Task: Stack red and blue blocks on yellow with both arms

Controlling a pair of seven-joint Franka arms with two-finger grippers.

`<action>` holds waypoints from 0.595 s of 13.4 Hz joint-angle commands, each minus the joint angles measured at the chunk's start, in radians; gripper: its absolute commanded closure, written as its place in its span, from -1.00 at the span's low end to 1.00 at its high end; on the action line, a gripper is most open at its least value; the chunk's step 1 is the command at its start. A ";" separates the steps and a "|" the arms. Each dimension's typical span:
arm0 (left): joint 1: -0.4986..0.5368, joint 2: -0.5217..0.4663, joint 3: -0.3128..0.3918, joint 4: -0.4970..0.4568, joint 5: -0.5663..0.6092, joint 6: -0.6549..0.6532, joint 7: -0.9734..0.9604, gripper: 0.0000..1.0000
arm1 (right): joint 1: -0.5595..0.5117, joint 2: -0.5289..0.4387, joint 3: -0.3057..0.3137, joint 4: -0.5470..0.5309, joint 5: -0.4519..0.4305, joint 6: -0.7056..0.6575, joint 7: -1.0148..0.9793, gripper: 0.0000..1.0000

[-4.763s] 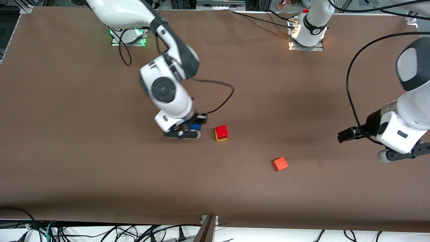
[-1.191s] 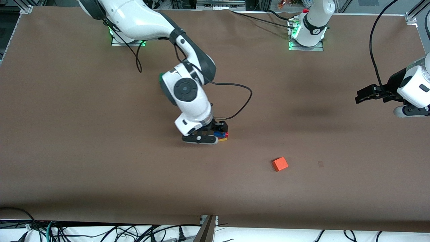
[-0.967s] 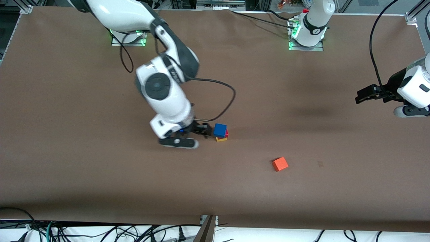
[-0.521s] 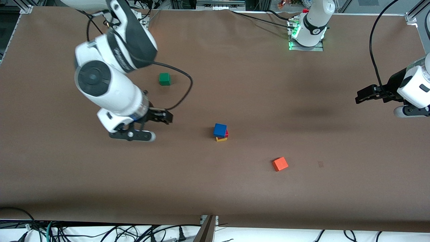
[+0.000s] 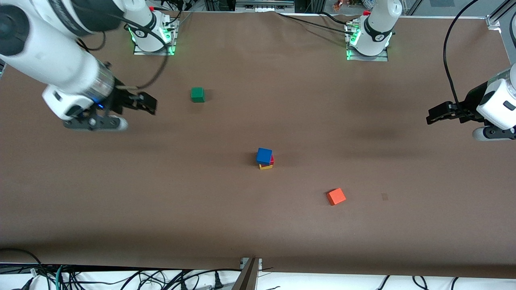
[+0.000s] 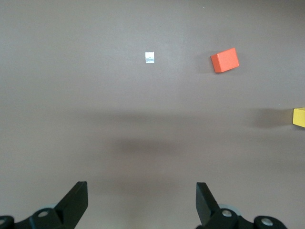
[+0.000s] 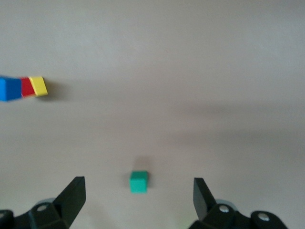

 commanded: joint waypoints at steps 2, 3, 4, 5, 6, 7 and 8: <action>0.005 -0.003 -0.008 0.002 0.019 0.003 0.018 -1.00 | 0.006 -0.123 -0.021 -0.148 0.005 0.028 -0.027 -1.00; 0.005 -0.002 -0.008 0.002 0.019 0.003 0.018 -1.00 | 0.006 -0.125 -0.030 -0.148 0.005 0.030 -0.027 -1.00; 0.006 -0.003 -0.009 0.002 0.019 0.003 0.018 -1.00 | 0.006 -0.129 -0.033 -0.146 0.005 0.025 -0.027 -1.00; 0.005 -0.002 -0.009 0.002 0.019 0.003 0.018 -1.00 | 0.006 -0.137 -0.048 -0.146 -0.001 0.024 -0.042 -1.00; 0.005 -0.003 -0.008 0.002 0.019 0.003 0.018 -1.00 | 0.005 -0.140 -0.059 -0.143 -0.004 0.025 -0.075 -1.00; 0.005 -0.002 -0.008 0.002 0.019 0.003 0.018 -1.00 | 0.005 -0.137 -0.085 -0.140 -0.004 0.027 -0.107 -1.00; 0.005 -0.002 -0.009 0.002 0.017 0.003 0.018 -1.00 | 0.005 -0.134 -0.091 -0.140 -0.004 0.033 -0.119 -1.00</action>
